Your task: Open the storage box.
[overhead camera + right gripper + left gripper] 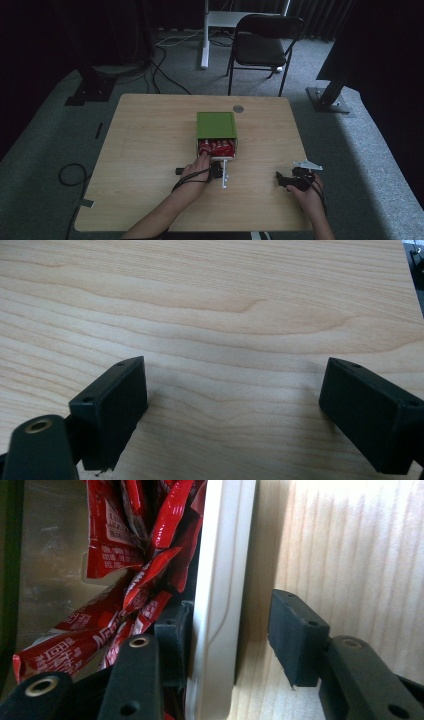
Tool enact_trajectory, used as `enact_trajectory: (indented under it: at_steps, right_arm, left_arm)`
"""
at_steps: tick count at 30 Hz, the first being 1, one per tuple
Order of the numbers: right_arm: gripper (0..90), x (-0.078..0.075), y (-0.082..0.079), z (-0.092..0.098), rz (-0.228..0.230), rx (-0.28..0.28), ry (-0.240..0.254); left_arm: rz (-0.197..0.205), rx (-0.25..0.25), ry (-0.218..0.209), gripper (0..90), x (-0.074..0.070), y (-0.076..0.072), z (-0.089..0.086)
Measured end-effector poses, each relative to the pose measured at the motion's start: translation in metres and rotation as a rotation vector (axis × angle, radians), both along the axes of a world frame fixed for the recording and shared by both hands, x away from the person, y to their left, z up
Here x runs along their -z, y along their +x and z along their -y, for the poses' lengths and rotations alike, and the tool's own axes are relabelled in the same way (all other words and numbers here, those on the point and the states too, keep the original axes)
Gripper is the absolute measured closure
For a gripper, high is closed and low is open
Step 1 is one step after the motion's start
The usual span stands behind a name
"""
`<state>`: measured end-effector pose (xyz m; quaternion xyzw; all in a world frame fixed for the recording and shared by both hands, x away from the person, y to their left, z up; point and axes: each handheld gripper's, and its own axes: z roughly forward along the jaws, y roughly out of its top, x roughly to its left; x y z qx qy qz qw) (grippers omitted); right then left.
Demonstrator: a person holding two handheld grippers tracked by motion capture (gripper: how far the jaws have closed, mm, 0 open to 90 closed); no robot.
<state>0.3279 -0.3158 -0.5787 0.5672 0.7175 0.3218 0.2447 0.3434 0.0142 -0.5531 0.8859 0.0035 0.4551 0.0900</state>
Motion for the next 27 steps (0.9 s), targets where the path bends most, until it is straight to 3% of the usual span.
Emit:
enact_trajectory:
  at_steps: [9, 13, 19, 27]
  right_arm:
    - [11.4, 0.000, 0.000, 0.000, 0.000, 0.000, 0.000]
    - [11.4, 0.000, 0.000, 0.000, 0.000, 0.000, 0.000]
    - [11.4, 0.000, 0.000, 0.000, 0.000, 0.000, 0.001]
    - [11.4, 0.000, 0.000, 0.000, 0.000, 0.000, 0.000]
  left_arm:
    - [0.055, -0.021, 0.032, 63.0, 0.004, 0.002, 0.004]
    - [0.089, -0.039, 0.021, 68.9, 0.006, 0.002, 0.005]
    - [0.075, -0.053, 0.002, 71.0, 0.003, 0.001, 0.006]
    - [0.063, -0.051, 0.036, 72.3, 0.001, -0.008, 0.009]
